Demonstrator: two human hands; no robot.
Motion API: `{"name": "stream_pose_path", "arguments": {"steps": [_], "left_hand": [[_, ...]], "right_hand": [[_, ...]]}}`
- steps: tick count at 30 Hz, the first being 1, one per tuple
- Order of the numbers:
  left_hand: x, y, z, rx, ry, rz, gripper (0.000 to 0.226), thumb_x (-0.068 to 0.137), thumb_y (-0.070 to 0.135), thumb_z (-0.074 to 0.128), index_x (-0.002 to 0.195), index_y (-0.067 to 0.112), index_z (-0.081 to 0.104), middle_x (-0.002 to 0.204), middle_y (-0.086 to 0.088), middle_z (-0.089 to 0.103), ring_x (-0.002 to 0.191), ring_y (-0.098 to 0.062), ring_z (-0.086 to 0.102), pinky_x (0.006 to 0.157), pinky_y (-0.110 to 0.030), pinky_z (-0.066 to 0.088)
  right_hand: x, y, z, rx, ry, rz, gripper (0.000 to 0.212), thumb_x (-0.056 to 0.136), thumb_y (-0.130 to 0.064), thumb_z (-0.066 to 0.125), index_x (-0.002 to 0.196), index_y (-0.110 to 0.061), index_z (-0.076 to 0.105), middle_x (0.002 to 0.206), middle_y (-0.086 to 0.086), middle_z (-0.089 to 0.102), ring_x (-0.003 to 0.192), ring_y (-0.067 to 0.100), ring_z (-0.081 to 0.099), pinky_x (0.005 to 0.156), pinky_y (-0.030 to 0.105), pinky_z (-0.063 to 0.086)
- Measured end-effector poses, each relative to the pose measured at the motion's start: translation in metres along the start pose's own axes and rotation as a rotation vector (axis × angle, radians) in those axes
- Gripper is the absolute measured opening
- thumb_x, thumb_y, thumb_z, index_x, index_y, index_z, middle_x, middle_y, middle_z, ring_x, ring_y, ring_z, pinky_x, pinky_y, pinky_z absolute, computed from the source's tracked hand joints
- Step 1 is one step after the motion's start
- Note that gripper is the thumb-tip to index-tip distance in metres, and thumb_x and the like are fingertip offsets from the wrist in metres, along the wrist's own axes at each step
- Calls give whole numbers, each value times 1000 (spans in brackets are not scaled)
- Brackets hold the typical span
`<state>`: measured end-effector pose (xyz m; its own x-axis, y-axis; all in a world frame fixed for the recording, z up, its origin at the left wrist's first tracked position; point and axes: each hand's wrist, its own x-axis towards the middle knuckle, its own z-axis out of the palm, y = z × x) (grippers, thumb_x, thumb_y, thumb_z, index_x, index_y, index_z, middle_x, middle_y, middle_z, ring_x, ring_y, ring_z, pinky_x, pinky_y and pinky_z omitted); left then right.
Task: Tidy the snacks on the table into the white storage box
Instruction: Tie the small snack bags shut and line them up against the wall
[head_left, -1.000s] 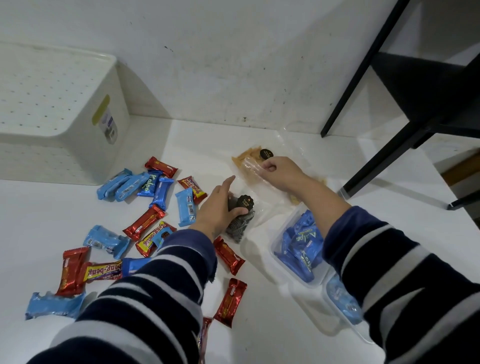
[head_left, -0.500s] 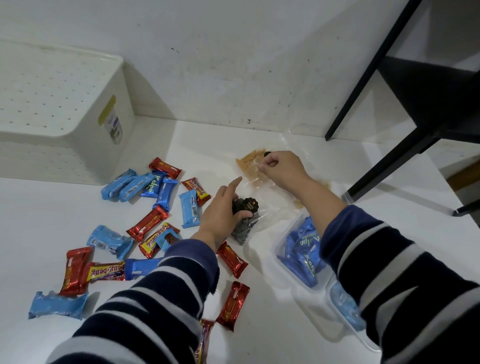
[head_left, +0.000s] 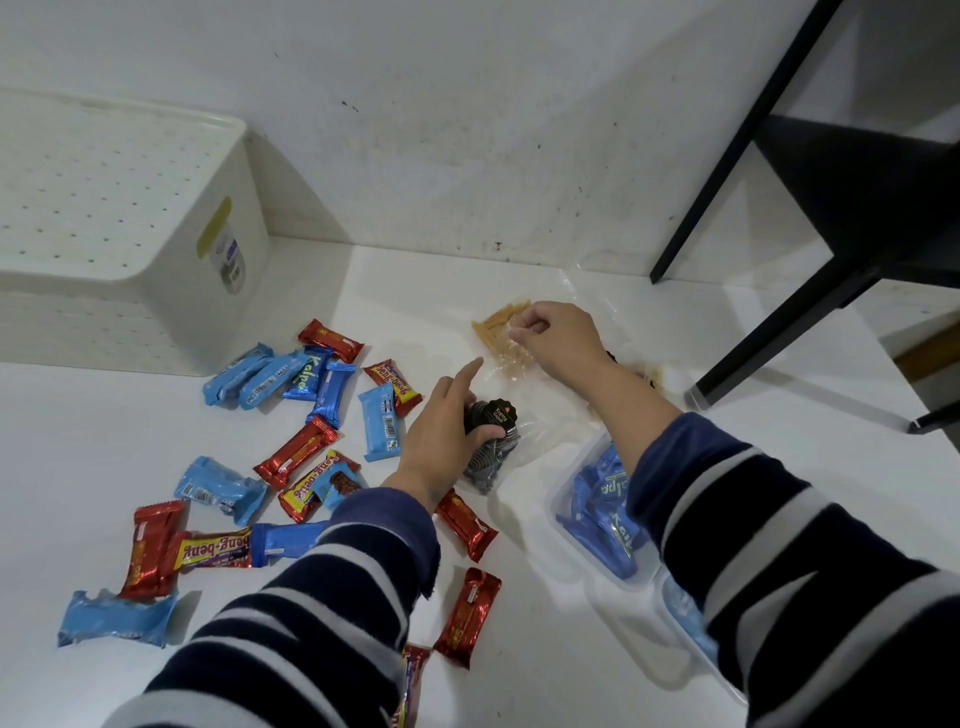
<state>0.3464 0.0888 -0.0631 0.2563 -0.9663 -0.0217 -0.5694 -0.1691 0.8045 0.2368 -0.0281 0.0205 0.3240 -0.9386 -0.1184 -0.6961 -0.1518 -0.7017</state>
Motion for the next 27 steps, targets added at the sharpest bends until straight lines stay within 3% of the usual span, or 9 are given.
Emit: {"name": "stream_pose_path", "arguments": {"steps": [4,9,13,15,18,22,24,27], "left_hand": [[2,-2,-1,-30,15,-54,84,80,32,73,147,33,22,118,2,48,103,-9,49,89,-28,45],[6,-1,-4,-18,38,-70,84,81,31,72,148,32,20,119,-2,48,109,-16,51,91,-33,46],[10,2,-2,1,4,-105,85,80,33,73,147,32,20,126,-3,44,116,-19,50,92,-37,49],[11,6,-1,65,96,-109,75,81,39,70,143,28,29,132,-4,38,119,-21,47,94,-39,48],[18,25,-1,162,304,-36,42,87,50,55,117,22,52,118,-2,48,109,-21,47,88,-38,45],[34,54,-5,-264,187,-189,40,92,54,42,82,17,54,76,5,57,74,-15,52,69,-31,43],[41,57,-5,-319,186,-231,39,93,45,46,78,10,56,74,-1,60,69,-16,51,66,-30,41],[45,56,-6,-380,179,-261,27,92,29,49,79,8,62,85,-9,68,74,-20,56,75,-34,47]], "right_hand": [[-6,1,-11,-112,-104,-7,22,87,-26,67,105,-12,67,93,-4,58,87,11,53,76,24,40],[-12,10,-28,-233,-138,33,13,87,-12,64,94,-12,74,79,-4,61,70,10,53,56,17,39],[-14,7,-24,-215,-67,63,13,86,-10,67,94,-15,75,85,-2,62,79,14,56,67,22,42],[-14,7,-19,-214,-37,65,14,85,-8,67,94,-15,76,92,1,65,82,14,57,70,23,43],[-18,7,-14,-219,0,55,14,86,-8,66,93,-15,75,102,2,70,84,14,60,72,22,46],[-27,4,-10,-195,2,-5,15,87,-13,67,100,-12,74,104,4,72,88,14,62,75,21,44],[-31,4,-10,-187,-12,-15,19,87,-13,68,105,-12,73,104,4,71,85,10,58,73,18,41],[-37,5,-14,-202,-54,-1,26,86,-9,66,111,-14,70,105,4,68,86,12,57,70,17,41]]}}
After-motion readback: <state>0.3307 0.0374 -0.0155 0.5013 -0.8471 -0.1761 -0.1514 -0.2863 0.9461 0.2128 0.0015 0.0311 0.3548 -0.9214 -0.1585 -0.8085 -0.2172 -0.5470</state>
